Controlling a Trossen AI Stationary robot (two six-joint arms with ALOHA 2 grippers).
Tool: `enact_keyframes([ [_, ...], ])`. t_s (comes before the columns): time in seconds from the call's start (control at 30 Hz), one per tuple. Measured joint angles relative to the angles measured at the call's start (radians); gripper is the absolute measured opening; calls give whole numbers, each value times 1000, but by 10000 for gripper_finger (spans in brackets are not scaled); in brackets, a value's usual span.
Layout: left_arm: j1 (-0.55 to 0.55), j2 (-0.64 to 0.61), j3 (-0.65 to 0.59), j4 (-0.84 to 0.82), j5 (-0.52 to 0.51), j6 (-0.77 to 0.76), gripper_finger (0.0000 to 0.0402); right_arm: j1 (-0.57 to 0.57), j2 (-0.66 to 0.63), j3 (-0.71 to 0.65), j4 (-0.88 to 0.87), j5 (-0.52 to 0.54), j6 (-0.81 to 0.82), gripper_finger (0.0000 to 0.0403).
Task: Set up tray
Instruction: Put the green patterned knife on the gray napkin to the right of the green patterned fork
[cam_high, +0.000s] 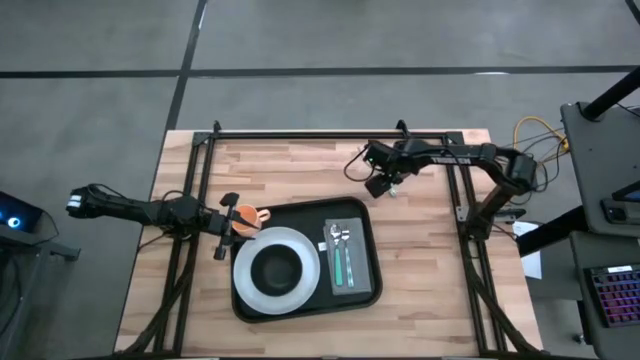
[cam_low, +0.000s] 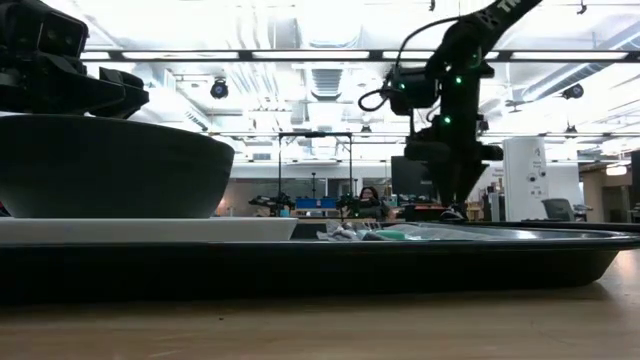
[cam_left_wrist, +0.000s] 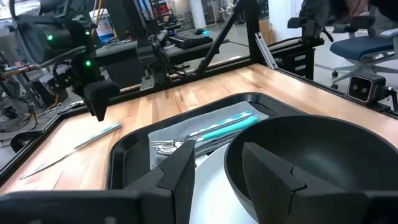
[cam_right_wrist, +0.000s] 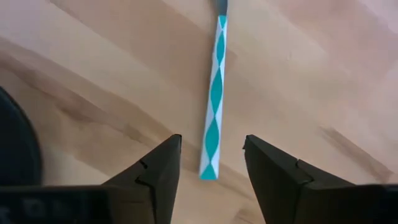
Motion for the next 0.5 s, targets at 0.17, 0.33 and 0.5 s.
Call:
enact_keyframes([
  [0.17,0,0,0,0,0,0,116,-58,11,-16,25,-63,-86,158],
  [0.33,0,0,0,0,0,0,116,-98,27,-8,43,-123,-127,150],
  [0.5,0,0,0,0,0,0,116,-117,57,16,45,-189,-137,141],
])
